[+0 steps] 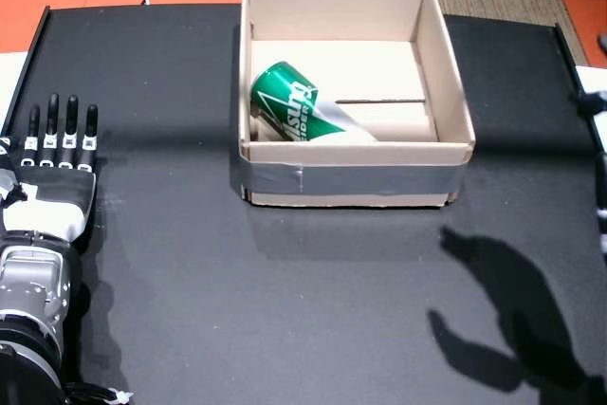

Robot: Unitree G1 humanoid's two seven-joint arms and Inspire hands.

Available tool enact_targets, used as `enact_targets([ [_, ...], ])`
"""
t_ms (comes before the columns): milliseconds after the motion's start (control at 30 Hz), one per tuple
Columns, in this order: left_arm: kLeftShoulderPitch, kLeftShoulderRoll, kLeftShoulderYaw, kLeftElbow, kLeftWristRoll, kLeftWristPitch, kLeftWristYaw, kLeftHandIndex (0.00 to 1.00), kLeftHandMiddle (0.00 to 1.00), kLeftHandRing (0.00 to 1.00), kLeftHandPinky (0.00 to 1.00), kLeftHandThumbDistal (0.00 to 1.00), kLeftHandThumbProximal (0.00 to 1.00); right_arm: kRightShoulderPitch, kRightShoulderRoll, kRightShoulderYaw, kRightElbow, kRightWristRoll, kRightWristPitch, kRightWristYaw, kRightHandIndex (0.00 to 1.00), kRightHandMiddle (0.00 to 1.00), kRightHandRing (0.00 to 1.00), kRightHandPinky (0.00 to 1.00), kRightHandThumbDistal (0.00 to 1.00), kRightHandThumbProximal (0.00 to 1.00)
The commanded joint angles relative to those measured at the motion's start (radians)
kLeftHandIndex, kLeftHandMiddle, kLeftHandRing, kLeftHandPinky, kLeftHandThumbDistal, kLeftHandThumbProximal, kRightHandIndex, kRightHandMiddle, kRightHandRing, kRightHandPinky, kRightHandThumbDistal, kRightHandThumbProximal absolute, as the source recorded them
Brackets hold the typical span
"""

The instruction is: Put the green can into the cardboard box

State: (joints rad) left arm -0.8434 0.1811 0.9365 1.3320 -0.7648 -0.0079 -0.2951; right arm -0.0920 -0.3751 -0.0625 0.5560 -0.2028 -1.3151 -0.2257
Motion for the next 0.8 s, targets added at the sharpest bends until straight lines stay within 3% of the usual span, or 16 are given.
enact_targets([
  [0, 0.016, 0.010, 0.001, 0.009, 0.000, 0.007, 0.009, 0.56, 0.59, 0.72, 0.88, 0.00, 1.00, -0.001, 0.085, -0.019, 0.072, -0.037, -0.069, -0.011, 0.45, 0.60, 0.80, 0.95, 0.54, 0.81],
  [33, 0.015, 0.012, -0.001, 0.009, 0.002, 0.007, 0.014, 0.56, 0.59, 0.71, 0.88, 0.00, 1.00, -0.010, 0.124, -0.024, 0.120, -0.056, -0.102, -0.016, 0.45, 0.62, 0.83, 0.97, 0.53, 0.85],
  [100, 0.011, 0.013, 0.000, 0.009, 0.001, 0.006, 0.023, 0.56, 0.60, 0.70, 0.87, 0.00, 1.00, -0.028, 0.209, -0.086, 0.201, -0.156, -0.147, -0.056, 0.45, 0.62, 0.84, 0.97, 0.59, 0.94],
  [167, 0.009, 0.015, 0.001, 0.009, 0.000, 0.007, 0.030, 0.57, 0.60, 0.69, 0.87, 0.00, 1.00, -0.041, 0.278, -0.194, 0.208, -0.355, -0.146, -0.180, 0.43, 0.60, 0.82, 0.94, 0.62, 0.90],
  [233, 0.008, 0.017, -0.001, 0.009, 0.002, 0.008, 0.036, 0.56, 0.60, 0.69, 0.87, 0.00, 1.00, -0.073, 0.303, -0.238, 0.215, -0.519, -0.125, -0.337, 0.41, 0.58, 0.79, 0.92, 0.62, 0.89],
  [400, 0.006, 0.018, -0.003, 0.008, 0.001, 0.008, 0.033, 0.60, 0.62, 0.71, 0.89, 0.00, 1.00, -0.177, 0.245, -0.125, 0.375, -0.700, -0.075, -0.623, 0.43, 0.58, 0.80, 0.92, 0.54, 0.75],
  [500, 0.004, 0.020, -0.006, 0.008, 0.005, 0.009, 0.039, 0.57, 0.60, 0.70, 0.88, 0.00, 1.00, -0.210, 0.222, -0.047, 0.463, -0.682, -0.045, -0.683, 0.45, 0.60, 0.80, 0.90, 0.55, 0.67],
  [633, 0.005, 0.022, -0.007, 0.007, 0.005, 0.007, 0.037, 0.56, 0.61, 0.71, 0.88, 0.00, 1.00, -0.215, 0.198, 0.019, 0.463, -0.658, -0.017, -0.736, 0.44, 0.61, 0.81, 0.92, 0.52, 0.71],
  [767, 0.006, 0.024, -0.006, 0.007, 0.004, 0.010, 0.040, 0.57, 0.60, 0.70, 0.87, 0.00, 1.00, -0.208, 0.182, 0.062, 0.441, -0.631, -0.018, -0.768, 0.44, 0.61, 0.81, 0.92, 0.56, 0.72],
])
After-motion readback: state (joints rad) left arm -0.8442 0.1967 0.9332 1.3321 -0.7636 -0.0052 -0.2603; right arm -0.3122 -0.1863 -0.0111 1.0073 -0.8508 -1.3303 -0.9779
